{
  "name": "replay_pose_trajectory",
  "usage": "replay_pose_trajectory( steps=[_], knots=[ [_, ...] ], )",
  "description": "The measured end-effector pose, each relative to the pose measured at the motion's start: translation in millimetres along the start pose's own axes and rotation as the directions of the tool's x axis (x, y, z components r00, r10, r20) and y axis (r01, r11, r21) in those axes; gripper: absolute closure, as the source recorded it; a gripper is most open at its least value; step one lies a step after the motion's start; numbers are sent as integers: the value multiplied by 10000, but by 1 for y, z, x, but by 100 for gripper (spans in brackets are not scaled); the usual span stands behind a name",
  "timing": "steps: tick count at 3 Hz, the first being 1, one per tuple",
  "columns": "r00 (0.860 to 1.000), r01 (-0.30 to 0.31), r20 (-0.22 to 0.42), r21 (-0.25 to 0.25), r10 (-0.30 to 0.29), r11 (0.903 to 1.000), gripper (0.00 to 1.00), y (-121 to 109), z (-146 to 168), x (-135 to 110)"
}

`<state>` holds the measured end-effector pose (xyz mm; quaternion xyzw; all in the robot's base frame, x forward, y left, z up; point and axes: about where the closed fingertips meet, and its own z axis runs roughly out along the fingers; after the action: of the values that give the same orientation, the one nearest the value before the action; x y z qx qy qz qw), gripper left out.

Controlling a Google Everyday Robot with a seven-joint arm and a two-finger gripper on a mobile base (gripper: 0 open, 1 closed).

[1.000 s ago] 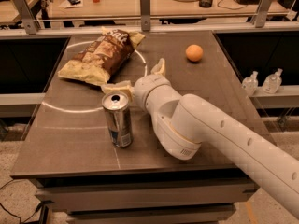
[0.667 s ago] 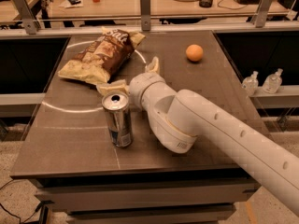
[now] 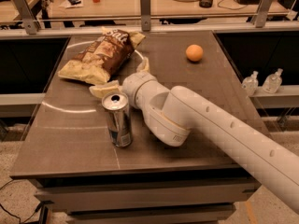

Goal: Move brown chip bag near orange

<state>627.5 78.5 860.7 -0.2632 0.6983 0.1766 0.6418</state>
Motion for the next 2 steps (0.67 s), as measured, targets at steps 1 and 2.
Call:
replay_pose_trajectory(
  steps=[1,2],
  knots=[
    [9999,9,149,-572,-1,9984,0,10,11,-3],
    [9997,64,254,-1098,-37,9939,0,22,22,-7]
  ],
)
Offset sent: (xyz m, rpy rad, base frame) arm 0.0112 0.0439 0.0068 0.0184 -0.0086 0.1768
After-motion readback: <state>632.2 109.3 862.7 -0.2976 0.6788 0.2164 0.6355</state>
